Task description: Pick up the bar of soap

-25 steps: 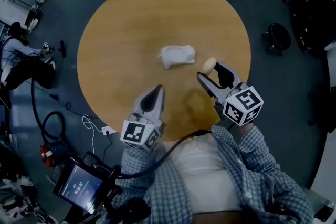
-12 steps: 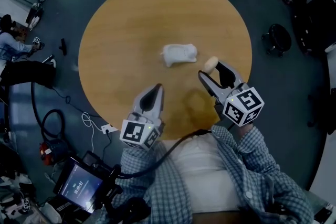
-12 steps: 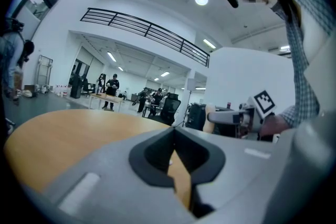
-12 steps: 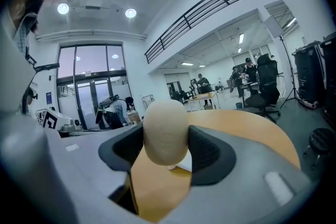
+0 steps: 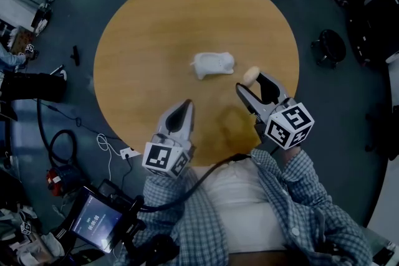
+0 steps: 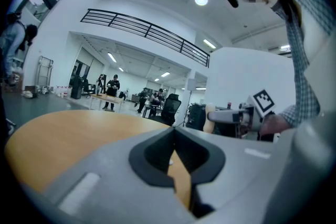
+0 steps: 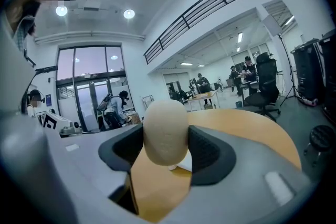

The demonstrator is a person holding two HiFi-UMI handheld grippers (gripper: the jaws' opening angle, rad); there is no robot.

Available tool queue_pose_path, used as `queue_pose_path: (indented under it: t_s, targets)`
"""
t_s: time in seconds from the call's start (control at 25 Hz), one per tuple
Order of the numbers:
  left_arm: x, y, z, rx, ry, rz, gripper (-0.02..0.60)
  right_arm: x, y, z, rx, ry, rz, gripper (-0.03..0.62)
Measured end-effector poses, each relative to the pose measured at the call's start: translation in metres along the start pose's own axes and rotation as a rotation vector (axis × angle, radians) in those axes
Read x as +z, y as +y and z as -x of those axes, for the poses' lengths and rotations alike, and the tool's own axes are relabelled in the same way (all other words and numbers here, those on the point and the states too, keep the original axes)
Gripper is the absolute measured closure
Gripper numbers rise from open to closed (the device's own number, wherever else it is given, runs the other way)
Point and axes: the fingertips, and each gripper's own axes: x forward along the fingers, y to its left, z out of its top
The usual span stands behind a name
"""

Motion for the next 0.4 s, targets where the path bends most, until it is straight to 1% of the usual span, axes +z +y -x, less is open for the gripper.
queue_pose_path:
  t_s: [0.4]
  targets:
    - [0.01, -0.003, -0.003, 0.019, 0.02, 0.01, 0.583, 0.001, 0.001, -0.002, 0.009, 0.006, 0.004, 0.322]
